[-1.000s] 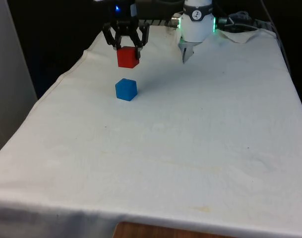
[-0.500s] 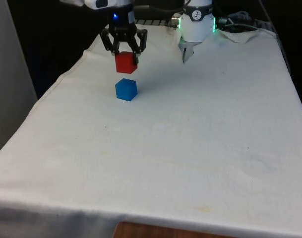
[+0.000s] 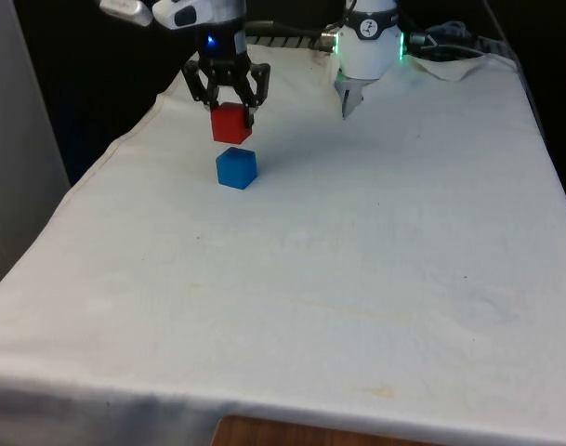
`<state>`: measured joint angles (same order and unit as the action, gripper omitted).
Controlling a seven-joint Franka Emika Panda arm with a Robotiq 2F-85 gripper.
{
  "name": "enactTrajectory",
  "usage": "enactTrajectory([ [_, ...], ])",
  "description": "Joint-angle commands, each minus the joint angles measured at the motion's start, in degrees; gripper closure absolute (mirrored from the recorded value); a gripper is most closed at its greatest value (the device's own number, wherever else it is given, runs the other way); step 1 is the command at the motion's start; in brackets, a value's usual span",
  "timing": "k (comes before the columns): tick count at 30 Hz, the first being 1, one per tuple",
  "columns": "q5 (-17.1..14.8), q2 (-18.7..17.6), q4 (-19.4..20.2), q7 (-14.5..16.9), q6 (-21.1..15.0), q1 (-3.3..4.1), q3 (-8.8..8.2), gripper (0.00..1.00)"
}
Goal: Stack the two cubes.
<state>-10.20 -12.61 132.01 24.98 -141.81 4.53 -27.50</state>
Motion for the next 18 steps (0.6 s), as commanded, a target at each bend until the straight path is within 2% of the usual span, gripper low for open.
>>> enactTrajectory([
  [1, 0.0, -0.3, -0.1, 0.1, 0.0, -0.06, -0.06, 0.95],
  [2, -0.6, -0.6, -0.5, 0.7, 0.5, -0.34, 0.11, 0.95],
  [6, -0.6, -1.5, -1.1, 0.7, 0.5, -0.46, -0.06, 0.95],
  [9, -0.6, -2.3, -1.9, 0.6, 0.9, -0.4, 0.06, 0.95],
  [10, 0.0, -2.2, -1.5, 0.2, 0.2, -0.17, -0.23, 0.95],
  [12, -0.7, -2.6, -2.3, 0.6, 1.2, -0.46, 0.11, 0.95],
  [18, -0.7, -3.8, -3.6, 0.7, 2.2, -0.46, 0.17, 0.95],
])
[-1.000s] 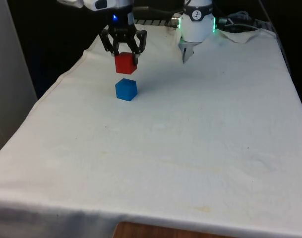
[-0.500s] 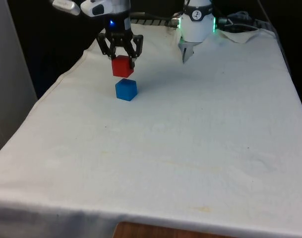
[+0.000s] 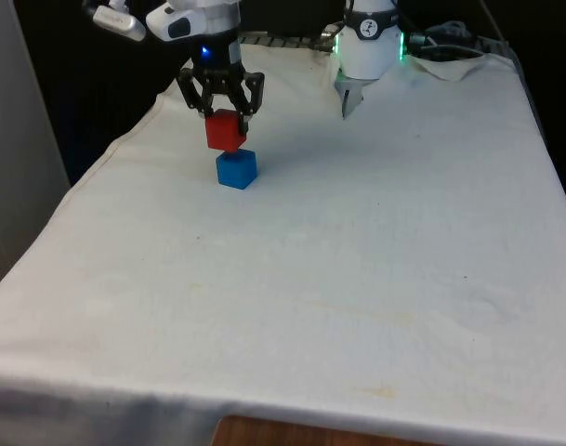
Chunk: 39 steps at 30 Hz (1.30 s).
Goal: Stack the two cubes.
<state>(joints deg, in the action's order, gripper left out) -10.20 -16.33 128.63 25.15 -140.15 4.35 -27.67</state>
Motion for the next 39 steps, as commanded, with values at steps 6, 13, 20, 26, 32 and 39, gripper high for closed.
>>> enactTrajectory([
  [6, -0.7, -1.3, -1.1, 0.6, 0.9, -0.34, 0.34, 0.95],
  [13, -0.5, -2.1, -1.3, 0.7, 0.7, -0.34, 0.23, 0.95],
  [20, -0.3, -2.8, -1.2, 0.6, 0.5, -0.17, 0.17, 0.95],
  [26, -0.3, -3.2, -1.7, 0.5, 0.6, -0.11, 0.29, 0.95],
  [32, -0.3, -3.8, -2.7, 0.2, 0.9, -0.06, 0.4, 0.95],
  [39, -0.5, -4.4, -3.0, 0.3, 0.7, -0.06, 0.57, 0.95],
])
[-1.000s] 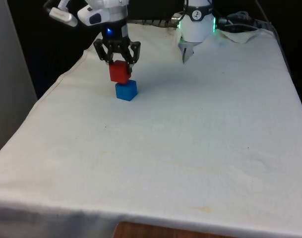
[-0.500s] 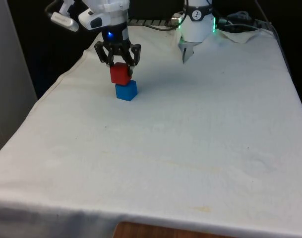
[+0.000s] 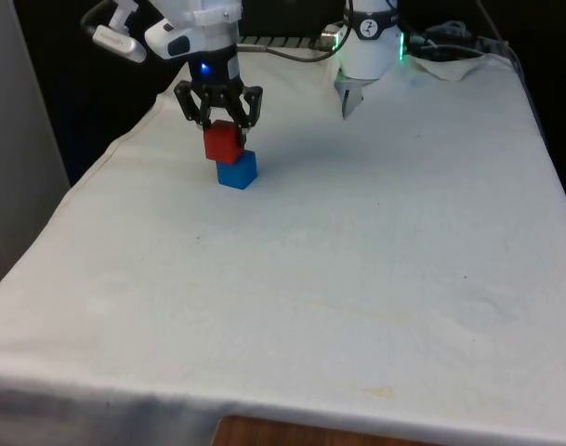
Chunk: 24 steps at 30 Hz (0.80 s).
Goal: Stack the two cubes.
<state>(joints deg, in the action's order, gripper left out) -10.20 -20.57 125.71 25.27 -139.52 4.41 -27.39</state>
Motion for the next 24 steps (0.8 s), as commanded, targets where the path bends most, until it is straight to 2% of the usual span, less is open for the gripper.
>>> enactTrajectory([
  [1, -0.5, -0.2, -0.1, 0.2, 0.0, -0.11, 0.29, 0.95],
  [21, -0.1, -0.3, 0.2, 0.1, -0.2, 0.0, 0.06, 0.95],
  [22, 0.0, -0.3, 0.2, 0.1, -0.2, 0.0, 0.0, 0.93],
  [24, 0.0, -0.3, 0.2, 0.1, -0.1, 0.0, 0.0, 0.78],
])
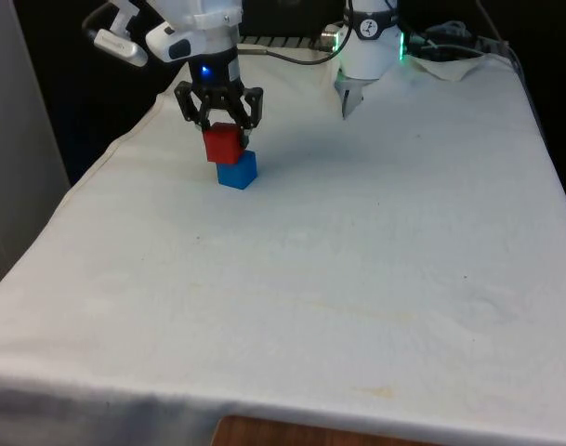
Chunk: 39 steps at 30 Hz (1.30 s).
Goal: Stack the two cubes.
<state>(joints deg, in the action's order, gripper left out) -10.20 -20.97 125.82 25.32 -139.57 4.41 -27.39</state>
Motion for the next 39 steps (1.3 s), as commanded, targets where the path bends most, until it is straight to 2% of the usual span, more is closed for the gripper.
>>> enactTrajectory([
  [1, 0.0, 0.1, 0.2, 0.1, -0.1, 0.06, 0.0, 0.64],
  [2, 0.0, 0.0, 0.1, 0.0, 0.0, 0.0, 0.0, 0.55],
  [3, 0.0, 0.1, 0.2, 0.1, -0.1, 0.06, -0.06, 0.55],
  [6, 0.1, 0.2, 0.2, 0.1, -0.1, 0.06, -0.06, 0.26],
  [7, 0.1, 0.2, 0.2, 0.1, -0.1, 0.06, -0.06, 0.06],
  [8, 0.1, 0.2, 0.2, 0.1, -0.1, 0.06, -0.06, 0.01],
  [16, 0.1, 0.2, 0.2, 0.0, -0.1, 0.06, -0.06, 0.0],
  [20, 1.2, 2.3, 0.1, -0.6, 1.9, 0.52, -0.57, 0.0],
  [21, 0.3, 1.4, 0.0, 0.0, 1.1, 0.06, -0.06, 0.0],
  [22, 1.6, 3.2, 0.1, -0.7, 2.6, 0.52, -0.57, 0.0],
  [29, 3.1, 6.4, -0.1, -1.4, 5.3, 0.57, -0.4, 0.0],
  [30, 2.3, 6.3, 0.0, -0.7, 4.9, 0.23, -0.11, 0.0],
  [31, 3.3, 6.9, -0.1, -1.5, 5.6, 0.57, -0.4, 0.0],
  [33, 3.8, 8.1, -0.2, -1.8, 6.7, 0.69, -0.34, 0.0],
  [37, 4.4, 9.7, -0.2, -1.9, 8.0, 0.74, -0.29, 0.0],
  [38, 3.4, 9.3, -0.1, -1.1, 7.3, 0.46, -0.11, 0.0],
  [39, 4.5, 10.1, -0.3, -1.9, 8.3, 0.74, -0.29, 0.0],
])
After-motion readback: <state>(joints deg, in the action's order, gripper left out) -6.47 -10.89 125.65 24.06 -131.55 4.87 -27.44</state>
